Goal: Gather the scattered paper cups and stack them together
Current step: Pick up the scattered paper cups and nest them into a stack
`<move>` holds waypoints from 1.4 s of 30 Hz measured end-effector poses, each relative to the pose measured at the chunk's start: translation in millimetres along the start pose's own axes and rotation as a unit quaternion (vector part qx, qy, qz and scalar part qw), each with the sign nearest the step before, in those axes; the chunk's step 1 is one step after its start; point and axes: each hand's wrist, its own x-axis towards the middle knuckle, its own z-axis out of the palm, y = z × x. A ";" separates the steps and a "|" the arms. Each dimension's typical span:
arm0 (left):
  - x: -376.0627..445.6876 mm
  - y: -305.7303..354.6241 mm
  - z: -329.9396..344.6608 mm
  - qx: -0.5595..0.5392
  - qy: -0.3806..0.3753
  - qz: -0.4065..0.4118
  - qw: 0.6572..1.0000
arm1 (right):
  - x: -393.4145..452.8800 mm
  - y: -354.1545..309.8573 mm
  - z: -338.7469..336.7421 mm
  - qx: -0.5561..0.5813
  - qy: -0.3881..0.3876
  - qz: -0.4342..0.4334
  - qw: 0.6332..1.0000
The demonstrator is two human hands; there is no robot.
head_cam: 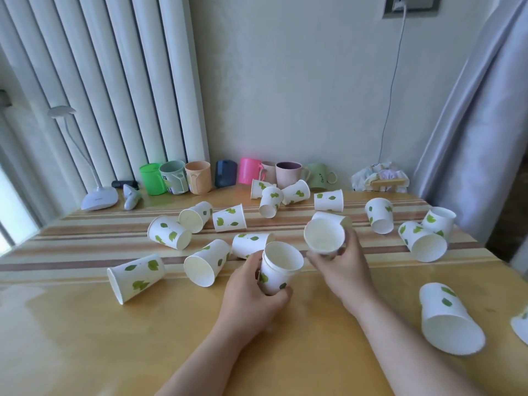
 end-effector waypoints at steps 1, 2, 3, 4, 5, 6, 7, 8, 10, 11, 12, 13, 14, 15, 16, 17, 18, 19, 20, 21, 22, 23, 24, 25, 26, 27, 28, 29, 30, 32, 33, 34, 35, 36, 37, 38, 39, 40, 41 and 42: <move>-0.2 0.3 0.2 0.005 0.000 0.001 1.000 | 1.3 -10.3 2.3 0.123 0.013 0.048 0.991; -0.6 0.8 0.8 0.011 0.001 0.001 1.000 | 4.5 -19.6 3.9 0.229 0.020 0.091 0.969; -0.9 1.1 1.5 0.014 0.002 0.003 1.000 | 8.3 -29.5 4.7 0.299 0.011 0.121 0.946; -1.2 0.9 2.4 0.017 0.002 0.006 1.000 | 10.6 -38.2 4.7 0.334 -0.010 0.131 0.933; -1.8 0.4 2.8 0.018 0.003 0.009 1.000 | 11.8 -44.0 5.3 0.335 -0.037 0.118 0.934; -1.9 -0.5 2.3 0.023 0.006 0.012 1.000 | 10.8 -47.4 7.4 0.327 -0.063 0.096 0.938; -1.6 -1.4 1.8 0.032 0.011 0.016 0.999 | 8.7 -46.2 9.7 0.321 -0.082 0.074 0.941; -1.0 -1.3 2.2 0.045 0.016 0.023 0.999 | 6.0 -41.6 10.2 0.324 -0.095 0.065 0.939; -1.4 0.6 4.6 0.067 0.016 0.042 0.997 | 0.9 -30.3 8.5 0.358 -0.109 0.082 0.924; -0.9 1.5 5.7 0.072 0.015 0.048 0.996 | 0.4 -26.7 6.7 0.367 -0.116 0.092 0.918; 0.5 2.2 6.3 0.077 0.017 0.049 0.996 | 0.9 -23.5 5.5 0.366 -0.129 0.093 0.917; 1.7 2.5 6.5 0.083 0.017 0.045 0.995 | 1.6 -20.3 5.0 0.353 -0.141 0.086 0.921; 1.8 2.6 6.4 0.088 0.018 0.043 0.995 | 0.6 -19.5 3.6 0.337 -0.160 0.080 0.924; 1.4 2.5 6.5 0.092 0.018 0.044 0.995 | -0.2 -18.4 2.5 0.324 -0.187 0.077 0.924; 1.1 2.9 6.6 0.095 0.018 0.046 0.994 | -3.0 -18.5 2.2 0.309 -0.218 0.079 0.923; 0.7 3.6 6.3 0.096 0.018 0.047 0.994 | -5.2 -16.4 3.1 0.292 -0.247 0.082 0.921; 0.5 3.6 6.4 0.093 0.017 0.046 0.994 | -8.1 -15.2 4.5 0.276 -0.269 0.089 0.918; -0.1 3.4 6.1 0.085 0.017 0.043 0.995 | -10.0 -14.1 6.0 0.264 -0.284 0.100 0.916; -0.6 3.2 5.7 0.077 0.018 0.039 0.996 | -11.7 -14.6 7.6 0.257 -0.294 0.112 0.914; -1.1 3.0 5.2 0.071 0.020 0.035 0.997 | -11.8 -13.0 8.9 0.254 -0.297 0.120 0.913; -1.3 2.8 5.1 0.069 0.025 0.033 0.997 | -11.7 -11.5 9.0 0.252 -0.296 0.124 0.913; -1.4 2.4 5.1 0.068 0.031 0.029 0.997 | -10.3 -8.4 8.7 0.249 -0.298 0.126 0.913; -1.6 2.2 5.1 0.067 0.037 0.025 0.997 | -9.7 -6.6 7.9 0.241 -0.307 0.125 0.912; -1.7 1.9 5.0 0.064 0.041 0.020 0.997 | -9.3 -5.0 7.1 0.227 -0.324 0.122 0.910; -1.9 1.9 4.7 0.063 0.041 0.016 0.997 | -10.3 -4.4 6.6 0.209 -0.342 0.120 0.908; -2.2 2.3 4.4 0.062 0.039 0.015 0.997 | -11.7 -4.4 6.6 0.189 -0.354 0.118 0.908; -2.1 2.9 4.3 0.068 0.037 0.014 0.997 | -13.5 -5.0 7.2 0.169 -0.357 0.116 0.912; -2.1 3.0 4.4 0.073 0.033 0.014 0.997 | -15.0 -5.6 8.2 0.147 -0.352 0.108 0.918; -2.3 3.9 4.8 0.081 0.028 0.013 0.996 | -16.2 -6.0 10.0 0.120 -0.346 0.092 0.926; -1.7 5.0 5.6 0.091 0.027 0.008 0.995 | -18.3 -5.6 14.4 0.072 -0.334 0.063 0.938; -0.9 5.4 6.2 0.093 0.028 0.006 0.995 | -19.0 -5.5 16.1 0.058 -0.323 0.061 0.943; -0.9 7.1 5.5 0.099 0.025 0.008 0.995 | -19.5 -5.9 16.6 0.049 -0.308 0.061 0.948; -1.3 8.3 3.4 0.107 0.013 0.013 0.994 | -19.5 -6.8 16.4 0.043 -0.295 0.057 0.953; -2.3 10.7 -0.1 0.124 -0.014 0.018 0.992 | -18.7 -7.0 15.5 0.043 -0.285 0.051 0.956; -2.4 11.0 -5.0 0.144 -0.052 0.022 0.988 | -16.7 -6.3 13.7 0.047 -0.276 0.043 0.959; -2.6 10.7 -12.2 0.167 -0.080 0.023 0.982 | -14.6 -5.3 11.3 0.049 -0.268 0.034 0.962; -2.9 9.6 -21.0 0.176 -0.082 0.022 0.981 | -12.5 -4.7 8.9 0.041 -0.260 0.024 0.964; -3.2 6.7 -31.4 0.187 -0.043 0.025 0.981 | -11.0 -4.7 6.7 0.024 -0.256 0.012 0.966; -2.5 0.6 -42.1 0.210 0.036 0.045 0.976 | -9.4 -4.0 4.9 0.000 -0.256 0.002 0.967; -1.1 -5.9 -51.7 0.249 0.122 0.067 0.959 | -8.1 -3.0 4.1 -0.026 -0.258 -0.004 0.966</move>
